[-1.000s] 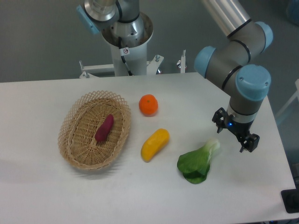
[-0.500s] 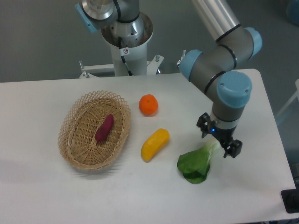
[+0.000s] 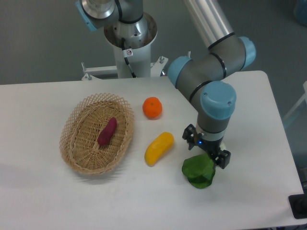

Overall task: Pick up the sweet potato from the basket
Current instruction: 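Move the gripper over the basket above the purple sweet potato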

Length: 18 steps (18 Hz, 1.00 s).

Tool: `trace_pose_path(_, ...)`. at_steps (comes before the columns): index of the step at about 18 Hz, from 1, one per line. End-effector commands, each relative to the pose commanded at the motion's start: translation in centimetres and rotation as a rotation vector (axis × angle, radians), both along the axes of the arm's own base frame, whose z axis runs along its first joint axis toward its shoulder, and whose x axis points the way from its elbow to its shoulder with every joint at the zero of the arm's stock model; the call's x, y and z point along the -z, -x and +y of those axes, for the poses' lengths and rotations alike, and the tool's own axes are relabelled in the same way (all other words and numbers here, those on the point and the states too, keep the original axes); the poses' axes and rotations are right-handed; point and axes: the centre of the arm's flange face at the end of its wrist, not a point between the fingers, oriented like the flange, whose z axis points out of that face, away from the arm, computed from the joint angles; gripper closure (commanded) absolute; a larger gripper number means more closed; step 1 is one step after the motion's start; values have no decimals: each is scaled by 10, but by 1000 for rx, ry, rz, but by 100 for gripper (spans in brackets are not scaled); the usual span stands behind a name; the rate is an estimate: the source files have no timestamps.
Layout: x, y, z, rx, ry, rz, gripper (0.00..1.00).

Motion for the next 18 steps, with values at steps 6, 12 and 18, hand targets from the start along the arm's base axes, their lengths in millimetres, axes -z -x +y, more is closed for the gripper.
trace_pose_path(6,0,-80,-4,66,3,-40,0)
trace_pose_path(12,10,-178,5,116,-51,-68,0)
trace_pose_path(18,12,-233,-1,138,-38,-89,0)
